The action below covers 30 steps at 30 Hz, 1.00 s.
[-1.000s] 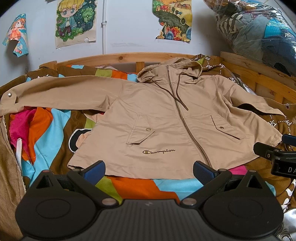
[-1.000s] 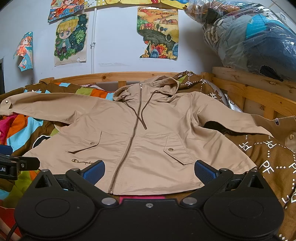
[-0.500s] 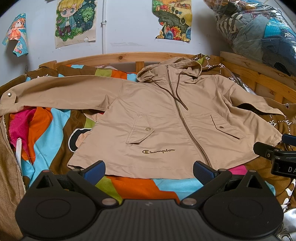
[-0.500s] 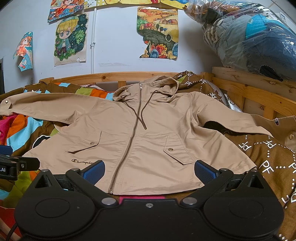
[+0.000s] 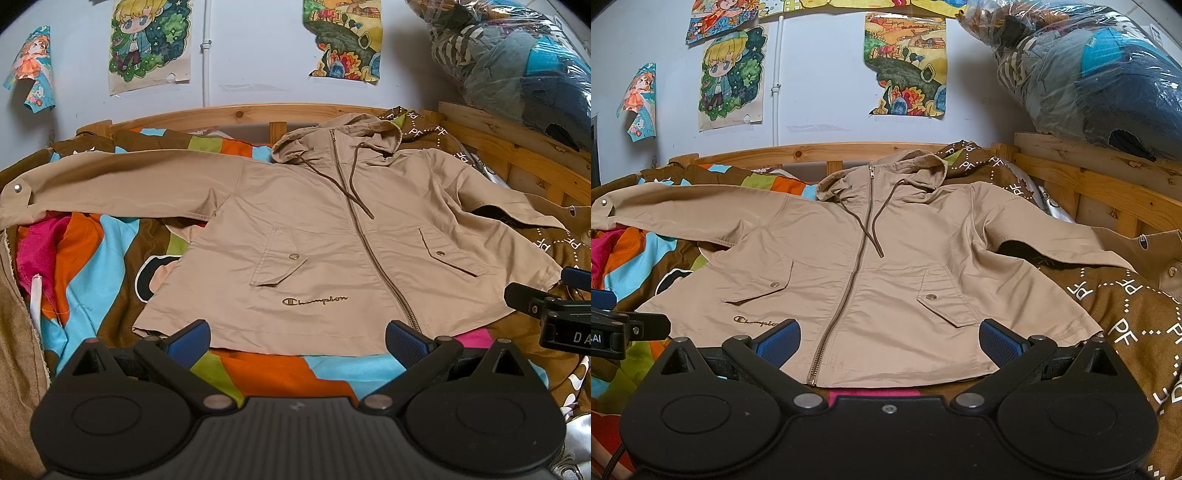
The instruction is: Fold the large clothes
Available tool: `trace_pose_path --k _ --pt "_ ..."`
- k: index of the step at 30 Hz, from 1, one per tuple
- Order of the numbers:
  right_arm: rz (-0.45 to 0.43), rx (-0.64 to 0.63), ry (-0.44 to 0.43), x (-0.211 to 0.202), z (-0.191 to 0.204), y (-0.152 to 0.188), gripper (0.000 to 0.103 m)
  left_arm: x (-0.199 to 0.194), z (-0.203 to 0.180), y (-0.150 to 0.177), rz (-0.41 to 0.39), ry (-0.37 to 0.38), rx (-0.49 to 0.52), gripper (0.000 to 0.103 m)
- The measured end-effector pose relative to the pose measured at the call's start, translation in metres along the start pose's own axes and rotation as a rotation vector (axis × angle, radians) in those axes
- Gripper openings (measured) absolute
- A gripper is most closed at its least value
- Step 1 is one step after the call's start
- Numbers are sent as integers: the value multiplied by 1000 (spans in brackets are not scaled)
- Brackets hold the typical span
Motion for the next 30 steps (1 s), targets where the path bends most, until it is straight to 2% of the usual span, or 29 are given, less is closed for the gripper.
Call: trace_pose_path --k 15,30 --pt "0 1 -3 -5 3 -6 102 0 0 0 1 0 -1 102" --pt "7 0 -2 1 1 2 102 0 0 0 3 1 0 102"
Point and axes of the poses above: each gripper's, at about its wrist camera, not at the fingertips, and x roughly the way its jaws point, z to its left, y to its underside, the point moved 9 cm from there along x, roughly the way its jaws point, and after that the axes turned 8 degrees about x, right-handed, at the moved point
